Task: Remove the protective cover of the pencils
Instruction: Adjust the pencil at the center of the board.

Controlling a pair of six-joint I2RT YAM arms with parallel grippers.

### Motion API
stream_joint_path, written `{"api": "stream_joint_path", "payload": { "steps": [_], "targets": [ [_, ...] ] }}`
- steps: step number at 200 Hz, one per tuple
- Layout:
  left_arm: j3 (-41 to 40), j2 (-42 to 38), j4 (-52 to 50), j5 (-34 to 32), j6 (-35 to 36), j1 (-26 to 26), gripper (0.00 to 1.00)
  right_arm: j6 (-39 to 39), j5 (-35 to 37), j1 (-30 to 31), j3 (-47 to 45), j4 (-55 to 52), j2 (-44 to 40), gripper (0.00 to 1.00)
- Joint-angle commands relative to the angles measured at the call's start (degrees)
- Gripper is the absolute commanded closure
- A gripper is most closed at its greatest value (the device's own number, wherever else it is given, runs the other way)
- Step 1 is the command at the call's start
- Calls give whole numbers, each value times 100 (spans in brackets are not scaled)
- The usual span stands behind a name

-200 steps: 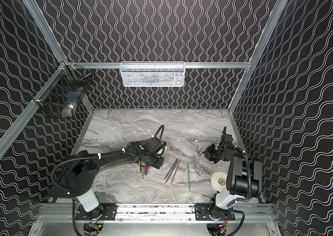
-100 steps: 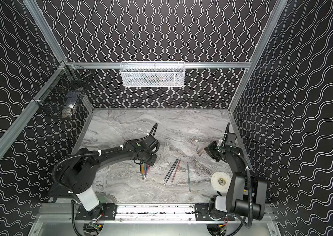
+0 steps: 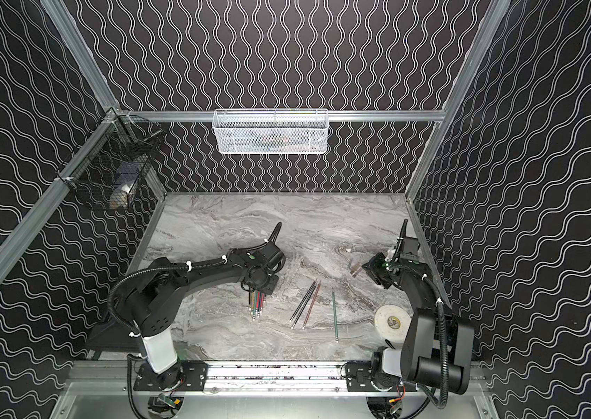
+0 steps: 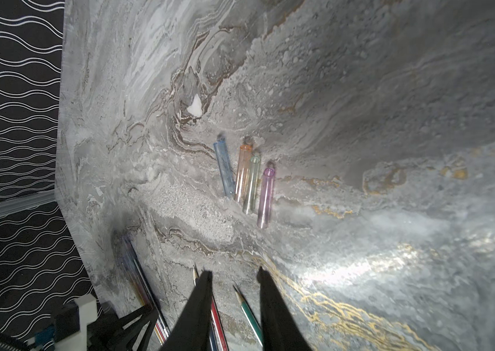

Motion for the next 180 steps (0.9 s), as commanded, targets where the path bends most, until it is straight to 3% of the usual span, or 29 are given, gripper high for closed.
{"api": "stream_joint_path", "payload": {
  "steps": [1, 136, 180],
  "targets": [
    [17, 66, 75, 62, 5, 8, 70, -24, -24, 5, -3, -101, -59, 73],
    [-45, 192, 250, 401, -19, -1, 75, 3, -121, 5, -115, 13, -15, 72],
    [-3, 232, 184, 319, -3, -1, 71, -8, -136, 5, -105, -5, -27, 72]
  ]
}}
